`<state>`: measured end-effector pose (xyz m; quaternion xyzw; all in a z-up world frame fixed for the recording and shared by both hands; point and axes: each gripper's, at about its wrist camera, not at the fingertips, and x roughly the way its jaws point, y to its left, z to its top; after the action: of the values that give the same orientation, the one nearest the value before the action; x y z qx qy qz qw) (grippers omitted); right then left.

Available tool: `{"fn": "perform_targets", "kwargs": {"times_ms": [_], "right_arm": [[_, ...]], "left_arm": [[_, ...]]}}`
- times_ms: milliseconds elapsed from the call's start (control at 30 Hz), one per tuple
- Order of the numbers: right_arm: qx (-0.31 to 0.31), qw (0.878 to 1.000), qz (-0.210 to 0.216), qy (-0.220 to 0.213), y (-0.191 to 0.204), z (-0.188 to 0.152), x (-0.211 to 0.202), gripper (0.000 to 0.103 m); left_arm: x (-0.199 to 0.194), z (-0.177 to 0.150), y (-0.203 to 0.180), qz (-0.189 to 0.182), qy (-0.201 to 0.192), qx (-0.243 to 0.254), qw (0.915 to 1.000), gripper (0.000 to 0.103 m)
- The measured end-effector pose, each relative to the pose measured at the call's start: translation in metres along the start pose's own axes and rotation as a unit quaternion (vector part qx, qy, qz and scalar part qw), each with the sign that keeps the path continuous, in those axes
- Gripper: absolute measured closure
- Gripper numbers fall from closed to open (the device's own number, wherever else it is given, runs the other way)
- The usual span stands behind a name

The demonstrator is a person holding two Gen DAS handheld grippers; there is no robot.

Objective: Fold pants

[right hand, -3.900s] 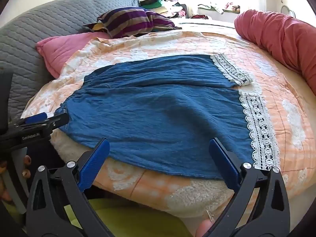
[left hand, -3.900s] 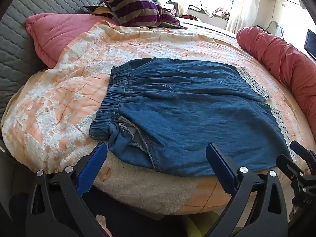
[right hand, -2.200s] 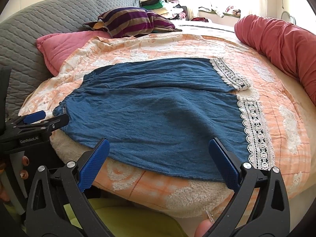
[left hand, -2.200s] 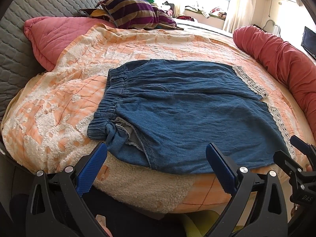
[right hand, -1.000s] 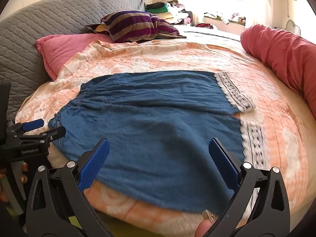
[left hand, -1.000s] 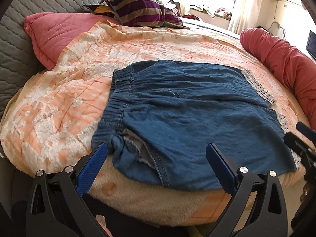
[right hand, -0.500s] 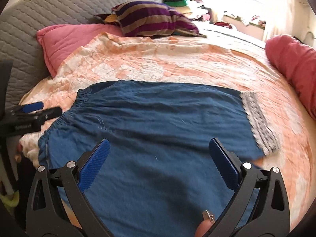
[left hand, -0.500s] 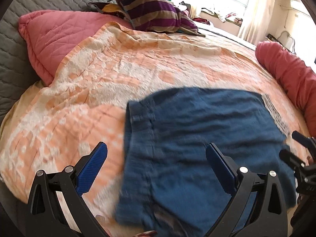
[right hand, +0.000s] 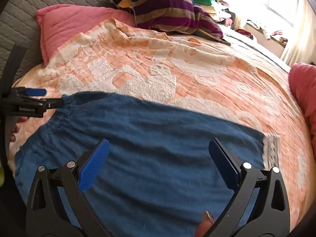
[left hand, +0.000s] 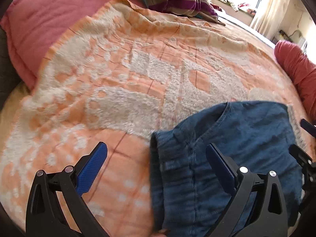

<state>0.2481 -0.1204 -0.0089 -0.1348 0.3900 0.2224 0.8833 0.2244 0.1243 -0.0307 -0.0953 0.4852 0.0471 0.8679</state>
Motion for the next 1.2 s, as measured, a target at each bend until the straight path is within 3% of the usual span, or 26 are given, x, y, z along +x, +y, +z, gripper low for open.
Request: {"fn": "perform_targets", "kwargs": {"times_ms": [300,333,367,433,467,500,633,867,900,967,1033,1100,1200], "right_arm": [[-0.055,0.997,0.022,0.046,-0.004,0.032,0.064,0.008],[-0.069,0.996,0.023,0.05,-0.002,0.032,0.069,0.008],[-0.083,0.995,0.021,0.054,0.001,0.033,0.073,0.008],[-0.105,0.993,0.011,0.059,0.004,0.033,0.082,0.008],[-0.111,0.992,0.011,0.063,0.005,0.034,0.085,0.008],[-0.115,0.991,0.011,0.064,0.006,0.033,0.088,0.008],[-0.139,0.988,0.007,0.061,0.01,0.036,0.095,0.008],[-0.21,0.976,0.019,0.061,0.03,0.038,0.107,0.009],[-0.212,0.975,0.024,0.059,0.032,0.038,0.108,0.015],[-0.205,0.977,0.042,0.046,0.036,0.037,0.103,0.041],[-0.199,0.978,0.063,0.021,0.041,0.033,0.09,0.079],[-0.189,0.979,0.072,0.008,0.042,0.029,0.078,0.092],[-0.147,0.985,0.088,-0.015,0.033,0.023,0.052,0.095]], "left_arm": [[0.027,0.001,-0.007,0.021,0.001,0.04,0.999,0.006],[0.028,0.001,-0.008,0.028,-0.002,0.048,0.9985,0.01],[0.029,0.001,-0.008,0.024,-0.003,0.051,0.9984,0.025],[0.03,0.001,-0.008,0.001,-0.003,0.052,0.9987,0.04],[0.029,0.0,-0.009,-0.012,-0.005,0.059,0.9982,0.056],[0.027,-0.001,-0.012,-0.021,-0.009,0.065,0.9976,0.063],[0.011,-0.005,-0.02,-0.007,-0.044,0.083,0.9955,0.067],[-0.018,-0.015,-0.026,-0.015,-0.092,0.091,0.9915,0.071],[-0.022,-0.017,-0.025,-0.021,-0.096,0.089,0.9912,0.071],[-0.03,-0.021,-0.026,-0.029,-0.105,0.091,0.9899,0.071],[-0.033,-0.024,-0.028,-0.025,-0.109,0.096,0.9891,0.071],[-0.032,-0.024,-0.028,-0.016,-0.112,0.101,0.9885,0.071],[-0.032,-0.024,-0.022,-0.011,-0.114,0.096,0.9887,0.071]]}}
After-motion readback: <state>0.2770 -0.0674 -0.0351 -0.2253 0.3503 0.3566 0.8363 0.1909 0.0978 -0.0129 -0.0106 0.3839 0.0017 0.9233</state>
